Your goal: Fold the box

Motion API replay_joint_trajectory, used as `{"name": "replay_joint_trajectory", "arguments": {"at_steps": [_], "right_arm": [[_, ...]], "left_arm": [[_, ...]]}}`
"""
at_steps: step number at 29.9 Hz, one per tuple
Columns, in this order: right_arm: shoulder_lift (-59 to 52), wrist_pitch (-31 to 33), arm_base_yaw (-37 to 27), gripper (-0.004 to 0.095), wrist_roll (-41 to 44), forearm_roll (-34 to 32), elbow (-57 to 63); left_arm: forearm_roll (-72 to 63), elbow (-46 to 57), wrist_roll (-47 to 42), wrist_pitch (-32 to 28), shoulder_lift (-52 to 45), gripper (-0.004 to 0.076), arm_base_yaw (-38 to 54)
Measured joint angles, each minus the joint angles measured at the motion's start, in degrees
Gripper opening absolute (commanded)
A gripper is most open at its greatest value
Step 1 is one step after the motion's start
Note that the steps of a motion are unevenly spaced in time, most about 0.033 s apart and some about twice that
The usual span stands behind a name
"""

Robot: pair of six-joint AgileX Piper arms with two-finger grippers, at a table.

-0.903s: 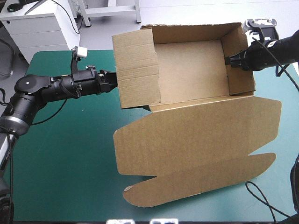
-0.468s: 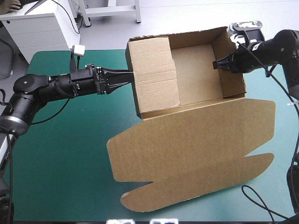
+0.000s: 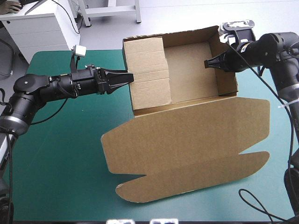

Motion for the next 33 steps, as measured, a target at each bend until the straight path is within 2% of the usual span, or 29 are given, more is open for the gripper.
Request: {"name": "replay_joint_trajectory", "arguments": {"at_steps": [8, 11, 15, 22, 33], "right_arm": [[0.2, -1.3, 5.0, -0.0013, 5.4, -9.0, 0.0], [0.2, -1.9, 5.6, -0.0013, 6.4, -9.5, 0.0], [0.6, -2.8, 5.7, -0.0013, 6.9, -8.5, 0.0], [1.8, -5.0, 5.8, -0.0013, 7.9, -4.2, 0.0], [2.0, -7.1, 6.0, -0.0013, 7.1, -1.3, 0.1]], "left_arm": [[13.8, -1.8, -5.5, -11.5, 0.0, 0.0438, -5.3], [26.5, -5.3, -14.1, -16.5, 0.0, 0.0415, -9.1], [47.1, -10.7, -29.4, -19.3, 0.0, 0.0379, -14.7], [70.0, -17.1, -48.1, -19.0, -0.1, 0.0379, -20.8], [78.6, -20.6, -55.6, -12.1, 4.8, 0.0387, -21.2]]}}
